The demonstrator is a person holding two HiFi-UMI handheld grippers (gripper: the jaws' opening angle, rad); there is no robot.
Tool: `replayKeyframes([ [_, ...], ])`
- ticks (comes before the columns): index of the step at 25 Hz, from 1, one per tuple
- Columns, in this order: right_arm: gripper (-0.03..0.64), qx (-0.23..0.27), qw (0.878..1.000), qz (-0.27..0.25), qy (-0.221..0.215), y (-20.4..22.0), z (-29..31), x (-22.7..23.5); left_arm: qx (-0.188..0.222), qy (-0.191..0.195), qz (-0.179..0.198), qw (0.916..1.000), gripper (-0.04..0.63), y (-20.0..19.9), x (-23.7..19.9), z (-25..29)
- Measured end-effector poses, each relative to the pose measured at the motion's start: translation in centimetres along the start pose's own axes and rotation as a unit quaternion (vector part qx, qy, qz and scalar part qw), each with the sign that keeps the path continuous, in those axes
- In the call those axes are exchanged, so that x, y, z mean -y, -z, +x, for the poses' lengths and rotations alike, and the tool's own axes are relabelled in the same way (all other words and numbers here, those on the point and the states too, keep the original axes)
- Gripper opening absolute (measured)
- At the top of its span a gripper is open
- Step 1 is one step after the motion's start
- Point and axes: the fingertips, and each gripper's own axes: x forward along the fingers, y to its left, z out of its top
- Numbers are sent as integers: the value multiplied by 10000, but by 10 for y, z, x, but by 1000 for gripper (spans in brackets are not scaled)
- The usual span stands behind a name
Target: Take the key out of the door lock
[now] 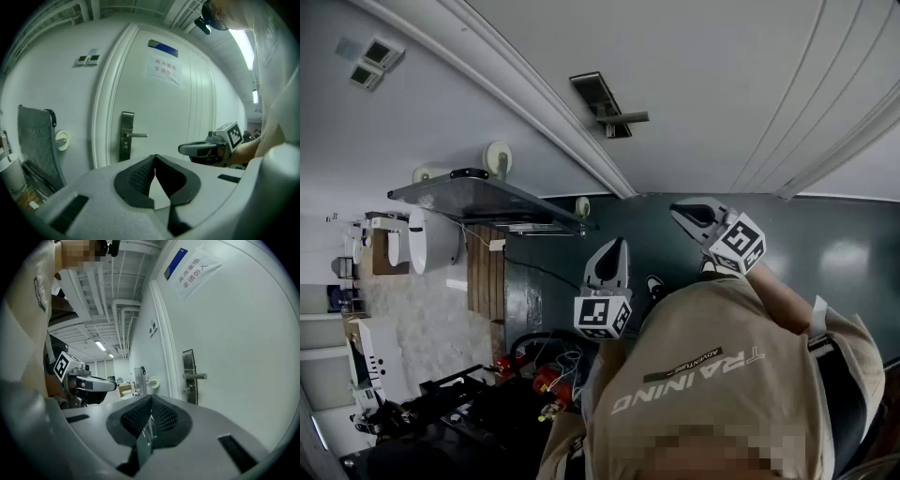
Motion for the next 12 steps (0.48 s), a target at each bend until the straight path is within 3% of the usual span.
replayKeyframes([
  [4, 14, 84, 9999, 88, 94, -6, 4, 2, -26, 17, -246, 9997, 9, 2, -14, -11],
  [9, 14, 18, 9995, 275, 175, 4, 16, -8, -279, 105, 819, 9962, 9, 3, -17, -15],
  [10, 14, -8, 9993, 336, 171, 6, 19, -13, -249, 210, 734, 9968, 9, 2, -17, -16],
  [12, 14, -67, 9992, 372, 163, 10, 26, -23, -96, 407, 221, 9989, 9, 0, -22, -17],
])
